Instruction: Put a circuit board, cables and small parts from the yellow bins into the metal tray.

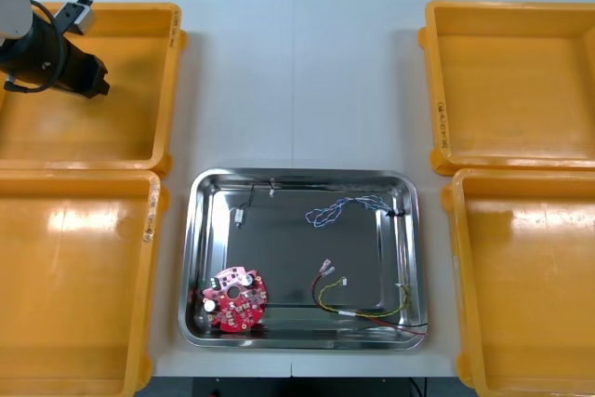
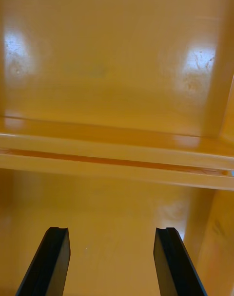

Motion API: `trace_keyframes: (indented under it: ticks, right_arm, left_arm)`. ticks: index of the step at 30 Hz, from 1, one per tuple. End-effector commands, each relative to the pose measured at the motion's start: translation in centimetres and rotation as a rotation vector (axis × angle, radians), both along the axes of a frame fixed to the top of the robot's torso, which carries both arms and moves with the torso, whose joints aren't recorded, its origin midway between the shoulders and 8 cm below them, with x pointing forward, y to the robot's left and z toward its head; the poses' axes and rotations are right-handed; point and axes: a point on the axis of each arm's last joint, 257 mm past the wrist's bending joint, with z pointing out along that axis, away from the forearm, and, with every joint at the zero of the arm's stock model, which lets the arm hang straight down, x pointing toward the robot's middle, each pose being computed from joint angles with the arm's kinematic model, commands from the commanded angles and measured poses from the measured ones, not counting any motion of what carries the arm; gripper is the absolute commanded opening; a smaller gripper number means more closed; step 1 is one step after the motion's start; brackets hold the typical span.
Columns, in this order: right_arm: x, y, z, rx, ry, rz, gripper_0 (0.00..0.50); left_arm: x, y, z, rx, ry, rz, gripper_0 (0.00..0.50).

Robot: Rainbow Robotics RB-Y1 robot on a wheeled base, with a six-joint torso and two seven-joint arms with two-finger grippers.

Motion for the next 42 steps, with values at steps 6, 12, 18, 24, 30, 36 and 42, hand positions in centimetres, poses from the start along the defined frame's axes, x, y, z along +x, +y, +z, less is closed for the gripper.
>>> trace_keyframes:
  ticks: [6, 12, 18, 24, 30, 36, 42]
  right_arm:
    - [-0.4, -2.6, 1.4, 0.008, -0.009, -0.098, 0.5]
    - [-0.4, -2.2, 1.4, 0.045, -0.008, -0.137, 0.5]
    - [-0.6, -1.2, 1.5, 0.065, -0.008, -0.159, 0.5]
    - [-1.3, -0.6, 1.4, 0.037, 0.005, -0.122, 0.5]
    - [-1.6, -0.1, 1.0, 0.002, -0.008, -0.092, 0.5]
    - [-1.6, 0.3, 0.6, 0.005, -0.013, -0.089, 0.5]
    - [-1.4, 0.4, 0.2, 0.004, -0.026, -0.103, 0.5]
  left_arm:
    - [0.9, 0.5, -1.0, -0.03, -0.033, 0.062, 0.5]
    - [0.8, 0.0, -1.8, -0.04, -0.022, 0.065, 0.5]
    - [0.8, -1.2, -2.9, -0.058, -0.016, 0.061, 0.5]
    - [1.0, -1.6, -3.2, -0.064, -0.023, 0.063, 0.183]
    - [1.1, -1.5, -3.1, -0.063, -0.028, 0.066, 0.006]
    - [1.1, -1.4, -3.1, -0.058, -0.028, 0.066, 0.0]
    - [1.1, -1.9, -1.9, -0.064, -0.028, 0.06, 0.0]
